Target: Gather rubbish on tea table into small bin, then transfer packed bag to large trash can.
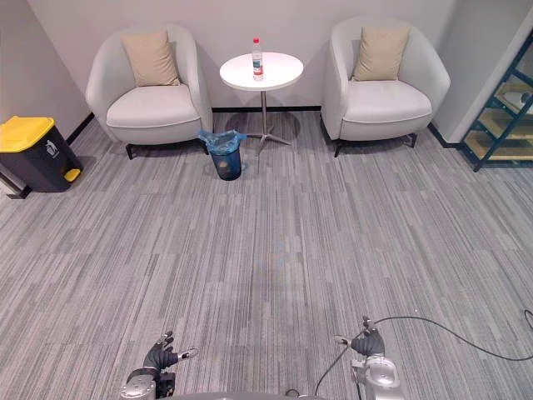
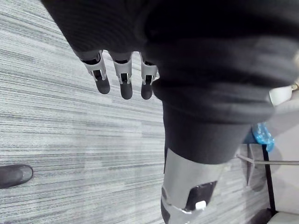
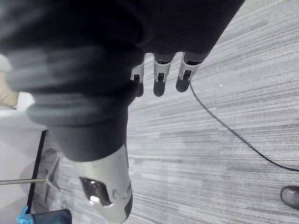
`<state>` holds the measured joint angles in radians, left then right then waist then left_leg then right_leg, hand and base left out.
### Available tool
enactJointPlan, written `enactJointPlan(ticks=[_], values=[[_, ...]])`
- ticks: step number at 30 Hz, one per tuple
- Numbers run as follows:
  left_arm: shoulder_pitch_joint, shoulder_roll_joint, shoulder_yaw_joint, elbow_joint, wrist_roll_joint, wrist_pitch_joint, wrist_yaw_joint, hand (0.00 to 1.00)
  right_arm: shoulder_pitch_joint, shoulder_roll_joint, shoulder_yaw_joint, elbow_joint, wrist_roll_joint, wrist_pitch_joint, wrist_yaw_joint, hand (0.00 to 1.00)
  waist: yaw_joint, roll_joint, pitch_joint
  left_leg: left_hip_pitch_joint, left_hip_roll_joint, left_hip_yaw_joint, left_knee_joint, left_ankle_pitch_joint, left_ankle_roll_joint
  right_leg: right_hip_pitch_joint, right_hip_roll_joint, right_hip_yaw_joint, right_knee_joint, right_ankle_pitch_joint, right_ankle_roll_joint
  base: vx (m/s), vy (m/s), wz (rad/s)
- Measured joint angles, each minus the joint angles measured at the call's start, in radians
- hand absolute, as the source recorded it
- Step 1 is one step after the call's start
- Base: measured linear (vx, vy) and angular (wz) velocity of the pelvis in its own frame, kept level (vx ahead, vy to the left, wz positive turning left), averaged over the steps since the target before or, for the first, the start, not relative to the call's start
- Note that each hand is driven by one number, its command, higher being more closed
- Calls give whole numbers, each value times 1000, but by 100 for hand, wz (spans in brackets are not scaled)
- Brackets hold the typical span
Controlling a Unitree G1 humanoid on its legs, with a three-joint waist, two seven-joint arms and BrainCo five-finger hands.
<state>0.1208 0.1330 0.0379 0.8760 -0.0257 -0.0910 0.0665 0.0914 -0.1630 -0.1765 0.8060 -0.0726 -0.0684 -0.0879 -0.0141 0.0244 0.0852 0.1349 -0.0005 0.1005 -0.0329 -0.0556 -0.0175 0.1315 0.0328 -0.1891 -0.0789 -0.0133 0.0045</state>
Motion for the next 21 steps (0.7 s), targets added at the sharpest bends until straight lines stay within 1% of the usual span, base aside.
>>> enactJointPlan(ticks=[3, 10, 14, 17, 21], values=[[0, 0, 0, 0, 0, 0, 0, 0, 0, -1, 6, 4, -12, 0, 0, 0, 0, -3, -1, -2, -1, 0, -4, 0, 0, 2, 1, -2, -12, 5, -6, 0, 0, 0], [-3, 1, -8, 0, 2, 0, -1, 0, -2, -2, 32, 4, -17, 0, 3, 0, 0, -7, -2, -1, -2, 0, -3, 1, 0, 9, 1, -3, -12, 5, -6, 11, 1, 0], [-3, 3, -12, 0, 2, 0, -1, 0, -5, -2, 35, 4, -17, 0, 3, 0, 0, -11, -4, 3, -3, 1, -2, 1, 0, 14, 0, -2, -11, 2, -3, 0, 0, 0], [-2, 10, -31, 0, 2, 0, -1, 0, -6, -1, 37, 4, -17, 0, 3, 0, 0, -11, -4, 4, -3, 0, 0, 1, 0, 16, -1, -2, -10, 0, 1, 0, 0, 0], [-1, 9, -32, 0, 2, 0, -1, 0, -6, -1, 37, 3, -17, 0, 2, 0, 1, -10, -5, 5, -2, 1, 3, 0, 0, 17, 0, 0, -9, 0, 2, 0, 0, 0]])
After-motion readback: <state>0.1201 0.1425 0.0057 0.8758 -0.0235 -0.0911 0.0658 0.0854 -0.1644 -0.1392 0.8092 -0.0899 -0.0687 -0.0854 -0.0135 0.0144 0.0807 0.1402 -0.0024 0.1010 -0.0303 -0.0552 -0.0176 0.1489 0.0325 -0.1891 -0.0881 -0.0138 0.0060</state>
